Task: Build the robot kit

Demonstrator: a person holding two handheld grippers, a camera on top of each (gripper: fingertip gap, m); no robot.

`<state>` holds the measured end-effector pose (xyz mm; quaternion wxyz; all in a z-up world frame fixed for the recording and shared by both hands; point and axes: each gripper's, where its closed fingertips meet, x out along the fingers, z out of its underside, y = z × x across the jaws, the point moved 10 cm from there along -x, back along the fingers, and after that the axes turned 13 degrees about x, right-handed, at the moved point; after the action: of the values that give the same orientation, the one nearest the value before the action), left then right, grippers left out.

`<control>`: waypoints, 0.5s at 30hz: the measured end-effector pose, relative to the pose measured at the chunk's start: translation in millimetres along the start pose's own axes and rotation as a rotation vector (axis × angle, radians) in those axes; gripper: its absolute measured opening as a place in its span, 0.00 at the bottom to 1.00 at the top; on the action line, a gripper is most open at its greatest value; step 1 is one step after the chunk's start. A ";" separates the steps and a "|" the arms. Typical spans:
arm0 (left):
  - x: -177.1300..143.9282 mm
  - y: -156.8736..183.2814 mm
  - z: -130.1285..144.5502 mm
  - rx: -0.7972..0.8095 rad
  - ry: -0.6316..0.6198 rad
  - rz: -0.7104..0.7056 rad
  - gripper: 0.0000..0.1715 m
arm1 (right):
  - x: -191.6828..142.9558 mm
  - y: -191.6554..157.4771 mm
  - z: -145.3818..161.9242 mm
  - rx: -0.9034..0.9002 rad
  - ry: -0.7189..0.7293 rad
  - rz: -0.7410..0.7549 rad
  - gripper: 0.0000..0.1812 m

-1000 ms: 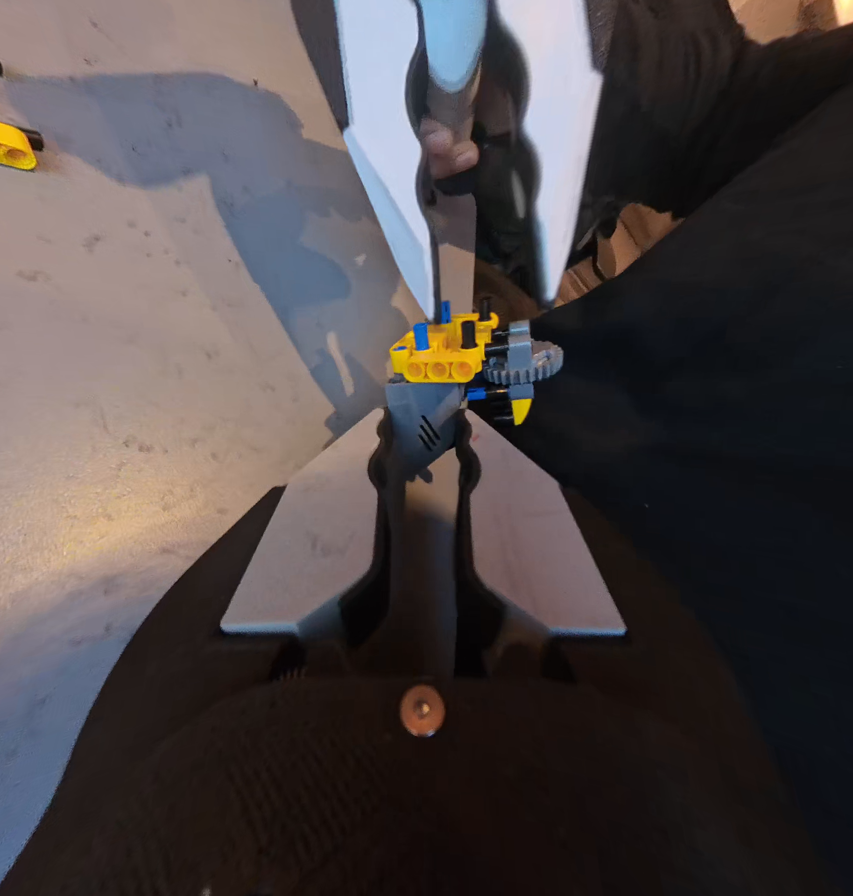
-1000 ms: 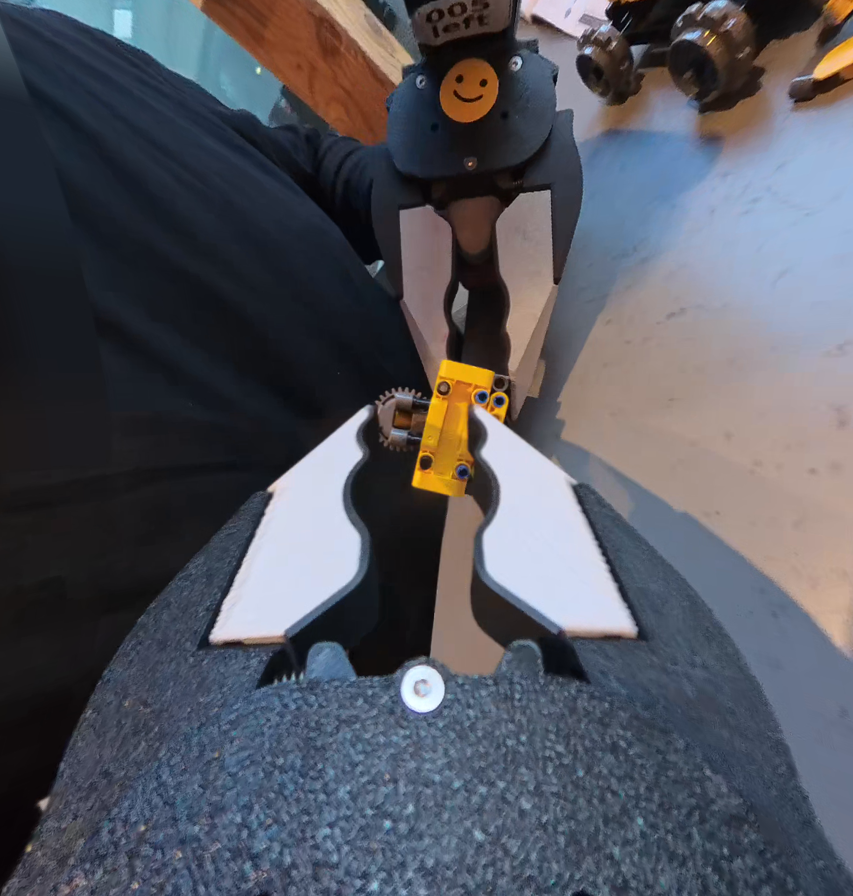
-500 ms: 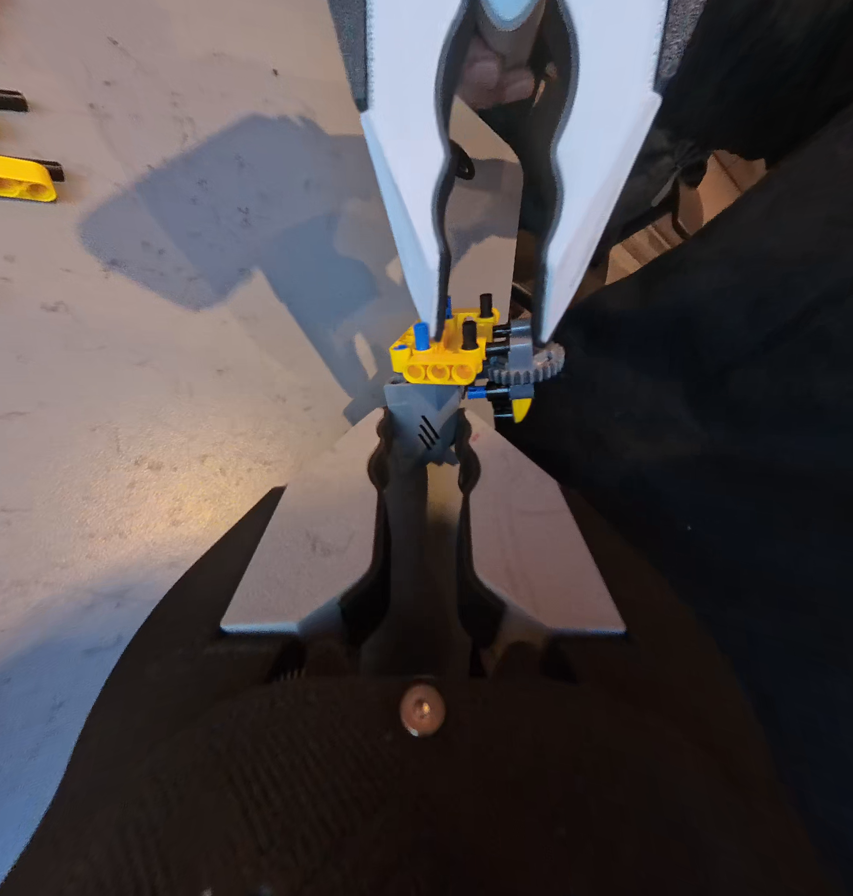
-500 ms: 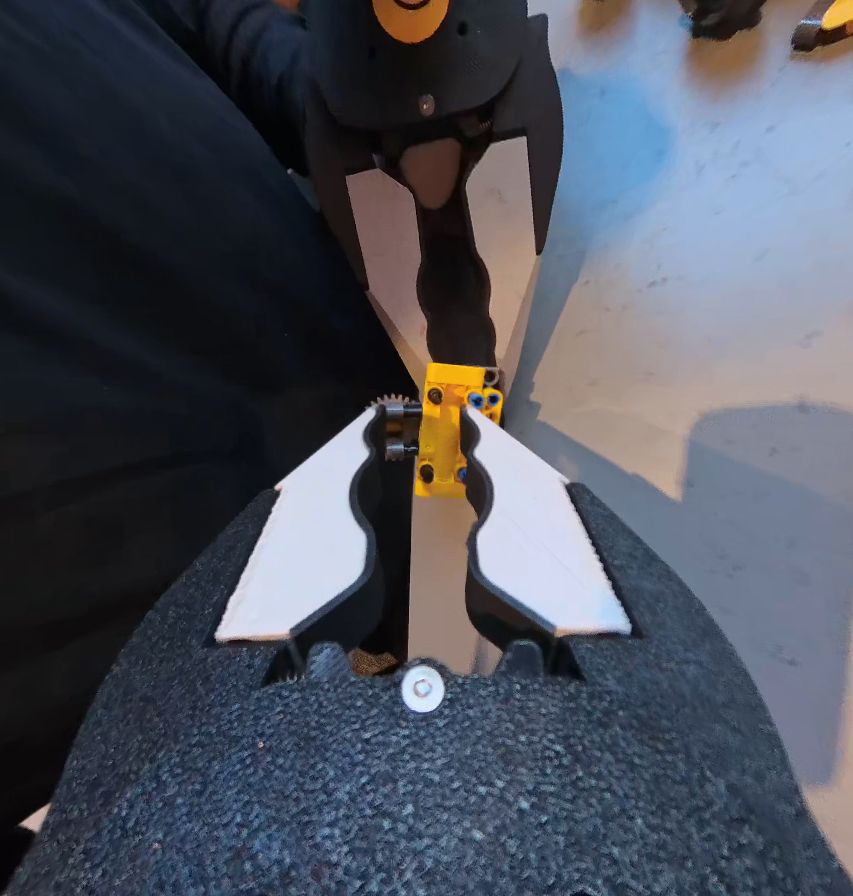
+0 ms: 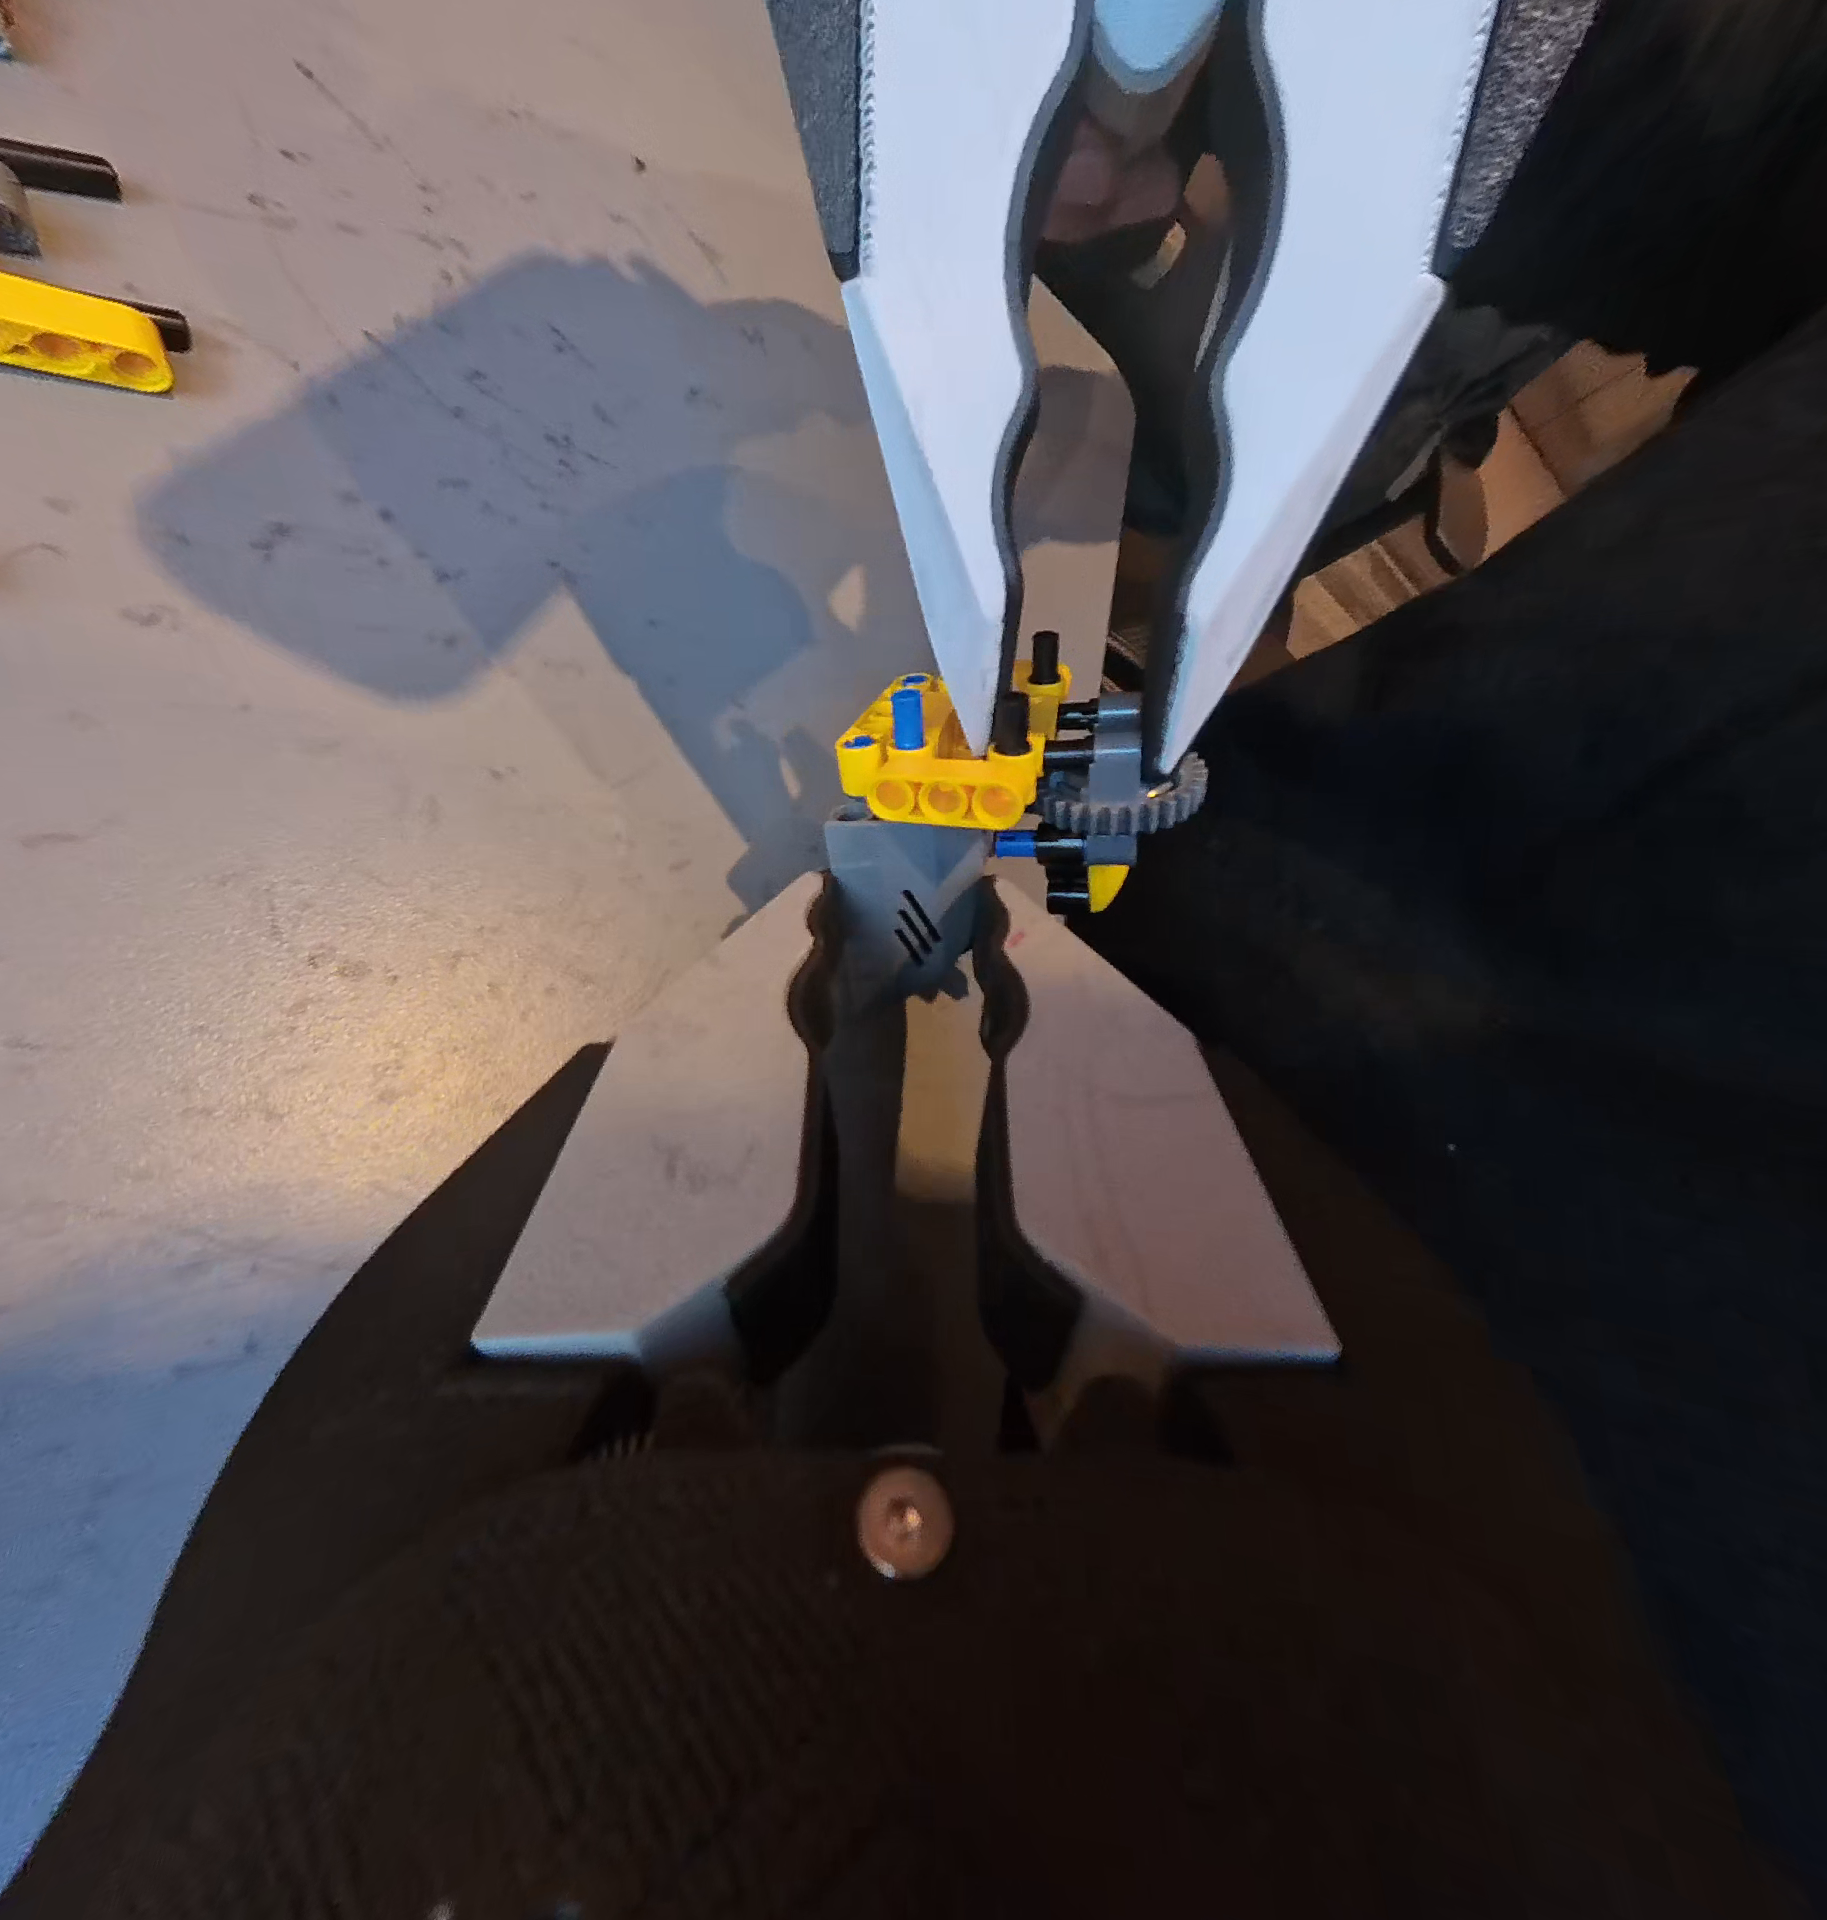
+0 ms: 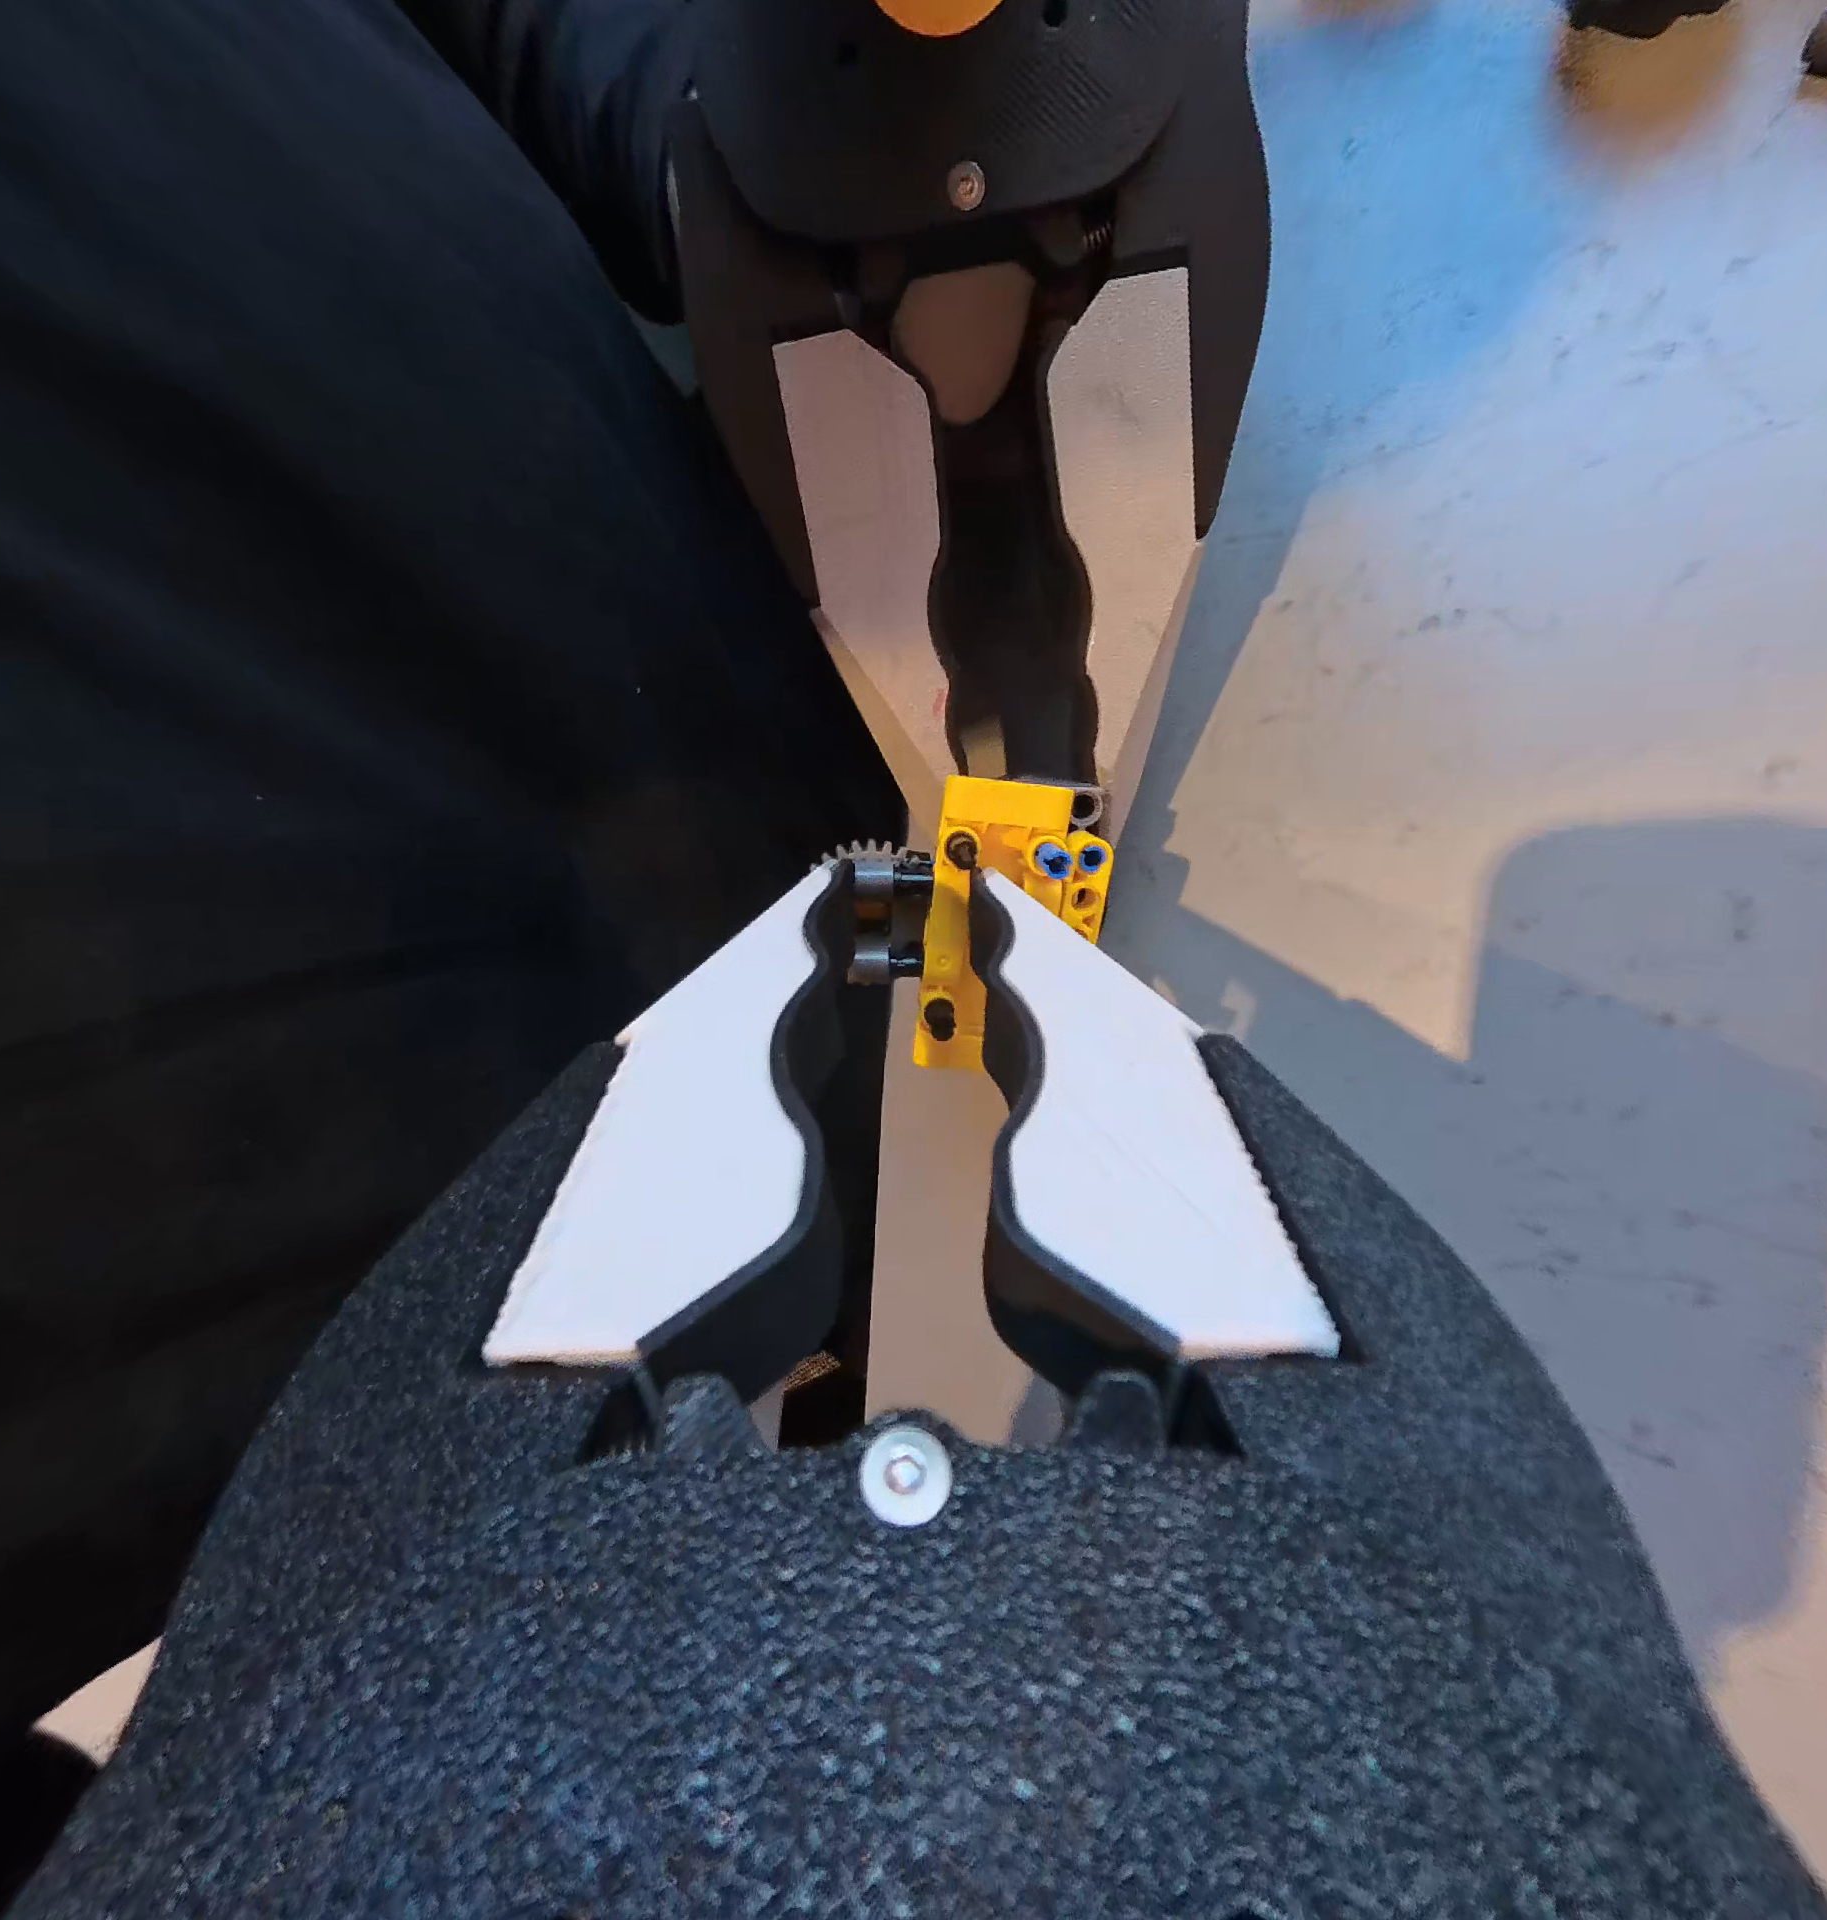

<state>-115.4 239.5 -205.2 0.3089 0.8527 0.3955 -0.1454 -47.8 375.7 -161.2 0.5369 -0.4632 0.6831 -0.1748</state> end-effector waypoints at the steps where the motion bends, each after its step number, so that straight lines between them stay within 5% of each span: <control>1: -0.2 0.2 0.2 -0.001 -0.001 -0.001 0.14 | 0.2 0.5 -0.4 0.001 -0.002 -0.007 0.11; 7: -0.8 1.8 1.5 0.004 -0.008 -0.010 0.14 | 2.5 6.4 -4.2 0.060 -0.031 -0.093 0.10; 15: -1.8 1.0 6.3 -0.045 0.021 -0.014 0.14 | 4.3 -0.5 -16.6 0.013 -0.107 0.003 0.11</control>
<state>-115.8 233.8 -208.7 0.3229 0.8441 0.4079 -0.1297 -62.4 367.6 -157.2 0.5760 -0.4673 0.6531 -0.1531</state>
